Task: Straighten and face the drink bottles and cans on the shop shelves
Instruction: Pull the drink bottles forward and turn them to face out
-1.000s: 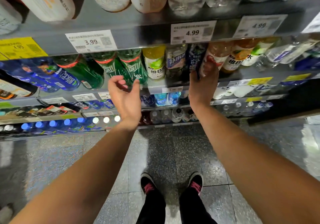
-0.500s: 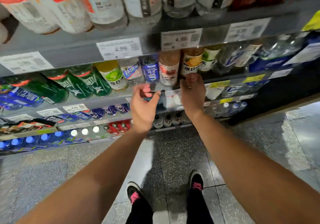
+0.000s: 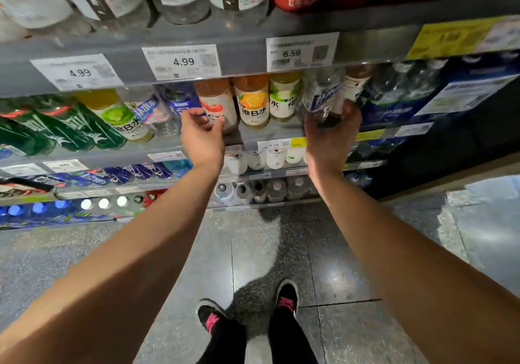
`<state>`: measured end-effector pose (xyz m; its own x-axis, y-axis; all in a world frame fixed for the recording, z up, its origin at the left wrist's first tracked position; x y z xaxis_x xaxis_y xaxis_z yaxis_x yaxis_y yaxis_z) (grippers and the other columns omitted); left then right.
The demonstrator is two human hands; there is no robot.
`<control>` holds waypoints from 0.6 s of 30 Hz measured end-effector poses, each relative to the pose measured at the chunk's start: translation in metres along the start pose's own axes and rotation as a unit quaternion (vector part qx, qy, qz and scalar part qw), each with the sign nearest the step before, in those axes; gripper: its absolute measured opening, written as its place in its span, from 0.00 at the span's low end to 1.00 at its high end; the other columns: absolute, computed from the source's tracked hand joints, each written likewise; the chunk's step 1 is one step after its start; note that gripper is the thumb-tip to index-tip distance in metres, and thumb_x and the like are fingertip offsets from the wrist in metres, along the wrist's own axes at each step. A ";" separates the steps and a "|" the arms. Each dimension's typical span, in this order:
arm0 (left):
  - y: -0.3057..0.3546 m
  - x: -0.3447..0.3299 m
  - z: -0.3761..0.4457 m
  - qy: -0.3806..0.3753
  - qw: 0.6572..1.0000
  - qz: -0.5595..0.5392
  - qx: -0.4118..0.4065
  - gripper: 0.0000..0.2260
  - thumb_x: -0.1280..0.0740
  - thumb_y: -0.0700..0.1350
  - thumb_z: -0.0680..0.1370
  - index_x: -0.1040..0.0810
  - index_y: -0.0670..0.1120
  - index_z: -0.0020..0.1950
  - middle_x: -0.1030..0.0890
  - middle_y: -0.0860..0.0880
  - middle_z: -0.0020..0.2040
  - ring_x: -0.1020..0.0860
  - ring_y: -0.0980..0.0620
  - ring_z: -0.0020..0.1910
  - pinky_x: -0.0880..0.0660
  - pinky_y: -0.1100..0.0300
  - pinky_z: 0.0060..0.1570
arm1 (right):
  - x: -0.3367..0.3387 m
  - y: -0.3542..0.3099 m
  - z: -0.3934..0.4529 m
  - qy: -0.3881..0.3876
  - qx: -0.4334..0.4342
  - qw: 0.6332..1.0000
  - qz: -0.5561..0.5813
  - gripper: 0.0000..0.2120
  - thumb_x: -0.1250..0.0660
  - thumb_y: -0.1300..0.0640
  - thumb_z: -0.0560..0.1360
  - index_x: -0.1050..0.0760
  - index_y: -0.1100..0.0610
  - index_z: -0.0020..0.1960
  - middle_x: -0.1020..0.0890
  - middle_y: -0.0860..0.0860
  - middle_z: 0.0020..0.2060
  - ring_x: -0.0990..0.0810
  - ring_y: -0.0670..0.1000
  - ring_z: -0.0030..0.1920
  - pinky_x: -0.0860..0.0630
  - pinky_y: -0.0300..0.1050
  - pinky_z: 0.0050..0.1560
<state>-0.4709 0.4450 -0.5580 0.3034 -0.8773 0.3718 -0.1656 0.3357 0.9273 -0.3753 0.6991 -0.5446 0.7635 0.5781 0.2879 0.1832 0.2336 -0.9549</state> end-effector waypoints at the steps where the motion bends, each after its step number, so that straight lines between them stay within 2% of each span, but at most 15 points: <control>1: 0.000 -0.001 0.000 -0.004 1.000 -0.005 0.002 0.16 0.24 0.39 0.73 0.29 0.47 0.53 0.24 0.55 0.40 0.24 0.58 0.37 0.29 0.75 0.39 | 0.000 -0.001 0.006 -0.003 -0.001 1.000 -0.010 0.33 0.24 0.57 0.69 0.33 0.62 0.70 0.26 0.58 0.62 0.25 0.60 0.62 0.27 0.59 0.64; 4: -0.003 -0.003 -0.010 -0.018 1.000 -0.004 -0.002 0.16 0.25 0.38 0.73 0.29 0.47 0.53 0.24 0.54 0.40 0.25 0.67 0.33 0.27 0.70 0.43 | -0.006 -0.004 0.017 -0.023 0.001 1.000 -0.006 0.40 0.23 0.50 0.69 0.37 0.61 0.74 0.29 0.56 0.69 0.29 0.57 0.69 0.31 0.56 0.71; 7: -0.009 0.000 -0.026 -0.037 0.999 -0.017 -0.002 0.14 0.26 0.38 0.74 0.29 0.47 0.52 0.22 0.52 0.41 0.24 0.66 0.36 0.25 0.67 0.47 | -0.011 -0.009 0.023 -0.005 0.009 1.000 0.002 0.41 0.23 0.47 0.67 0.35 0.60 0.73 0.27 0.55 0.68 0.28 0.54 0.68 0.30 0.53 0.69; 9: -0.012 0.004 -0.036 -0.042 0.999 -0.015 -0.002 0.14 0.26 0.39 0.75 0.29 0.48 0.52 0.22 0.49 0.44 0.23 0.65 0.38 0.27 0.70 0.45 | -0.015 -0.010 0.026 0.004 0.016 1.000 0.004 0.42 0.21 0.49 0.65 0.35 0.61 0.72 0.26 0.55 0.67 0.28 0.55 0.67 0.30 0.54 0.69; 12: -0.016 0.007 -0.048 -0.041 0.999 -0.004 0.001 0.13 0.26 0.39 0.75 0.29 0.49 0.52 0.22 0.51 0.44 0.23 0.70 0.36 0.30 0.76 0.40 | -0.016 -0.012 0.031 0.027 0.021 0.999 -0.021 0.41 0.20 0.49 0.65 0.33 0.63 0.70 0.25 0.57 0.65 0.28 0.57 0.66 0.31 0.55 0.70; 14: -0.016 0.008 -0.055 -0.043 0.999 -0.002 0.000 0.13 0.27 0.39 0.75 0.29 0.48 0.52 0.22 0.51 0.45 0.23 0.71 0.37 0.30 0.77 0.39 | -0.016 -0.013 0.036 0.039 0.023 0.998 -0.054 0.39 0.21 0.49 0.65 0.32 0.64 0.69 0.25 0.58 0.64 0.29 0.59 0.66 0.34 0.53 0.71; 16: -0.015 0.009 -0.059 -0.048 0.999 -0.007 0.002 0.12 0.27 0.39 0.76 0.28 0.49 0.52 0.22 0.50 0.46 0.23 0.70 0.38 0.28 0.73 0.43 | -0.018 -0.015 0.038 0.042 0.017 0.997 -0.070 0.38 0.22 0.51 0.64 0.32 0.65 0.68 0.26 0.60 0.63 0.29 0.60 0.65 0.37 0.46 0.68; 18: -0.014 0.008 -0.063 -0.054 0.998 -0.011 0.006 0.11 0.28 0.39 0.76 0.28 0.48 0.53 0.22 0.50 0.47 0.22 0.67 0.40 0.24 0.63 0.47 | -0.019 -0.018 0.037 0.043 0.008 0.997 -0.065 0.36 0.23 0.54 0.64 0.32 0.65 0.67 0.25 0.59 0.62 0.28 0.60 0.64 0.35 0.46 0.65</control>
<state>-0.4067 0.4552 -0.5650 0.2045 -0.9167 0.3434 -0.1713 0.3119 0.9345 -0.4162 0.7129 -0.5306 0.7847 0.4726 0.4011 0.2750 0.3146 -0.9085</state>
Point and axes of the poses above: each hand's wrist, its own z-axis towards the middle knuckle, its own x-axis out of the back of the hand, y = z × x, the point moved 6 cm from there along z, towards the middle knuckle
